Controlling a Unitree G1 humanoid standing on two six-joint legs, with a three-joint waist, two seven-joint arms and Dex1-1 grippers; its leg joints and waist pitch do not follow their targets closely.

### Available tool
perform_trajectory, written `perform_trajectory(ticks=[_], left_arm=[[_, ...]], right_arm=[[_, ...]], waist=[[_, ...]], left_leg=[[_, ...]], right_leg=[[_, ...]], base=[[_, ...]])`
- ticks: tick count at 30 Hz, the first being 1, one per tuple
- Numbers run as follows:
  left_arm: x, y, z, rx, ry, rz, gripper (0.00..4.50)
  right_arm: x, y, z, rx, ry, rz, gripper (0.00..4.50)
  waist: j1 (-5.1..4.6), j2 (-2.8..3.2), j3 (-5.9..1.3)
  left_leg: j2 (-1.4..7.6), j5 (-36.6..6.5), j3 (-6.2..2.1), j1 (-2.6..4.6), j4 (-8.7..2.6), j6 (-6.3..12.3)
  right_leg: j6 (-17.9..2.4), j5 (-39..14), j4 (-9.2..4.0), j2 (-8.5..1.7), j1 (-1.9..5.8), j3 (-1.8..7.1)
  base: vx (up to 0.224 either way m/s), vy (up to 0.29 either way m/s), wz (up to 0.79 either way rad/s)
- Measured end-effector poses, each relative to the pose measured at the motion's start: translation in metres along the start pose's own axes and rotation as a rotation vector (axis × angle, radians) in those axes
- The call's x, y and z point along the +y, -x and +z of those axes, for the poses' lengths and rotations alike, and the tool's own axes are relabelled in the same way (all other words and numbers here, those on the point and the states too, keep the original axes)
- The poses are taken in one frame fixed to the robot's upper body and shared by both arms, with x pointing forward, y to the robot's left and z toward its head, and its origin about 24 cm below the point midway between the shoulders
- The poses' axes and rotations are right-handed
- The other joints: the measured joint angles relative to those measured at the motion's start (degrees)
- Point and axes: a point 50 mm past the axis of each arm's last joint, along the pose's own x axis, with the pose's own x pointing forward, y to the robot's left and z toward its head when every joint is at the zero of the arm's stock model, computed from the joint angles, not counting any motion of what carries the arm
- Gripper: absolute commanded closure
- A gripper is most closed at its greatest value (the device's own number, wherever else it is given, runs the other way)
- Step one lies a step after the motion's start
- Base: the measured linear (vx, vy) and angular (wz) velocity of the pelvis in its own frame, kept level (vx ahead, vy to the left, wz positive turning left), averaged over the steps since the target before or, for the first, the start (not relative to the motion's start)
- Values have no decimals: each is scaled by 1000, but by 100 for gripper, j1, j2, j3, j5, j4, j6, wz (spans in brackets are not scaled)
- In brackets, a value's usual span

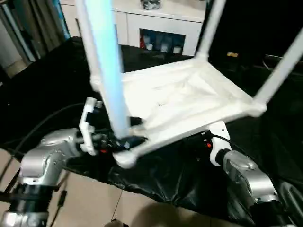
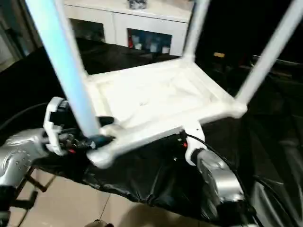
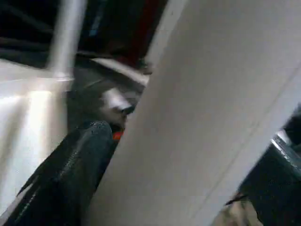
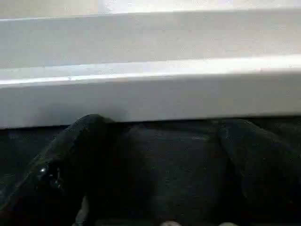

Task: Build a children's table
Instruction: Rotate table base

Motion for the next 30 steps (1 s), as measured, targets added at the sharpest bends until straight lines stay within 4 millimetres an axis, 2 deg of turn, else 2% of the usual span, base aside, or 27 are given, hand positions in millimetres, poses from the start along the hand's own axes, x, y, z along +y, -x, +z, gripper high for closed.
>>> perform_trajectory(ticks=[6,9,17,20,26,30], left_arm=[[-8,-24,-5,-20,41,-79,5],[-8,-33,-6,-14,43,-88,5],[11,-60,-7,30,-76,21,5],[16,-73,-9,23,-81,30,5],[28,-95,-10,13,-145,86,5],[34,-98,-8,41,-242,117,5]], right_arm=[[10,-20,6,-1,29,52,0],[16,-27,8,0,47,78,0],[27,-40,12,-17,51,133,0],[24,-40,10,-32,50,127,0],[16,-39,8,-48,31,77,0],[3,-31,9,-56,56,66,0]], waist=[[-184,-11,0],[-230,-15,0],[-227,-20,0],[-193,-18,-1],[-190,-1,6],[-161,22,16]], left_leg=[[2,0,-14,7,10,-1],[3,1,-35,10,12,-3],[5,5,-49,50,12,-11],[4,4,-47,50,12,-11],[4,4,-47,50,18,-11],[3,4,-47,48,18,-10]], right_leg=[[-5,6,2,24,1,25],[-1,3,0,44,1,32],[-6,9,-2,57,3,39],[-45,32,-3,57,4,39],[-48,35,-5,57,5,40],[-47,36,-6,57,3,41]], base=[[0,0,0],[0,0,0],[0,0,0],[0,0,0],[0,0,0],[0,0,0]])
